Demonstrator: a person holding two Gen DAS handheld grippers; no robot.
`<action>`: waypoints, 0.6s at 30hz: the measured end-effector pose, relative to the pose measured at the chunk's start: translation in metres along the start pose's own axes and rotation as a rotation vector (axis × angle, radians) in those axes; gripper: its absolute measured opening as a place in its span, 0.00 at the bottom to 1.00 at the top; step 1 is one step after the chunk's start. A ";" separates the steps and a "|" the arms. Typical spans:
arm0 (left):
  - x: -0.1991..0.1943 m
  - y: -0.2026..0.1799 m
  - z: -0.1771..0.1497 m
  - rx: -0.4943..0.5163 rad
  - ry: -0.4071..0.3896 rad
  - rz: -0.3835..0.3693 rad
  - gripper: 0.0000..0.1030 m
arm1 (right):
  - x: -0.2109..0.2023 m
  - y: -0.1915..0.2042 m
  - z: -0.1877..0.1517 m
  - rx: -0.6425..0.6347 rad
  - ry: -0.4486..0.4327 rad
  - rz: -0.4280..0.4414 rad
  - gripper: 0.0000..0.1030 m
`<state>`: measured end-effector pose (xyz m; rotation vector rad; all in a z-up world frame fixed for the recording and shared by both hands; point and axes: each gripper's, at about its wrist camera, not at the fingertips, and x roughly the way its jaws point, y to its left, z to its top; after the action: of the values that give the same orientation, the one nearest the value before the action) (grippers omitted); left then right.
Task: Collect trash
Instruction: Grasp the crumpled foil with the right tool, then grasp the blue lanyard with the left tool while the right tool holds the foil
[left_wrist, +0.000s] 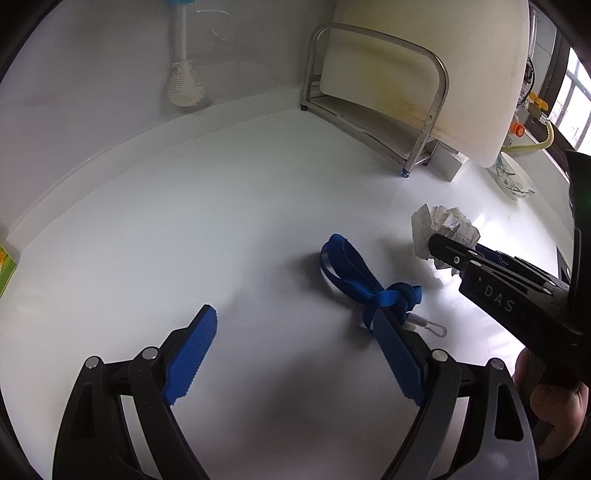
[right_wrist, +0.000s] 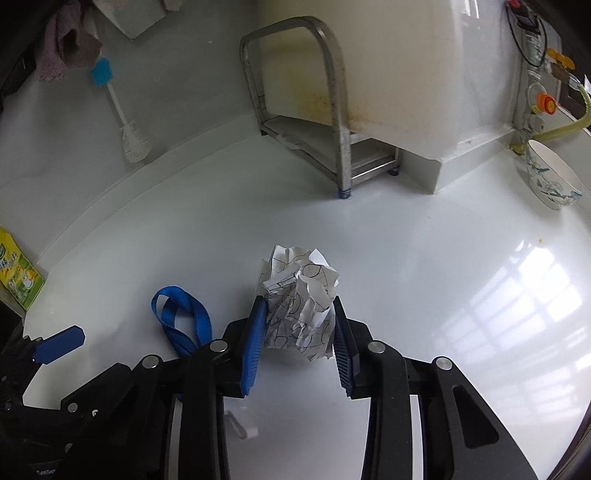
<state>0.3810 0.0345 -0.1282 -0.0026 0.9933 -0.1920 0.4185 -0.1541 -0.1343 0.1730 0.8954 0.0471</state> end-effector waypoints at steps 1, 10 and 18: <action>0.002 -0.004 0.000 0.001 0.002 -0.004 0.82 | -0.005 -0.005 -0.002 0.011 -0.007 -0.009 0.32; 0.019 -0.037 0.007 -0.007 -0.004 -0.011 0.82 | -0.041 -0.034 -0.022 0.071 -0.045 -0.072 0.32; 0.037 -0.055 0.008 0.011 0.000 0.022 0.82 | -0.060 -0.046 -0.040 0.102 -0.058 -0.095 0.32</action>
<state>0.3984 -0.0266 -0.1500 0.0184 0.9922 -0.1778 0.3485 -0.2006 -0.1200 0.2254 0.8479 -0.0917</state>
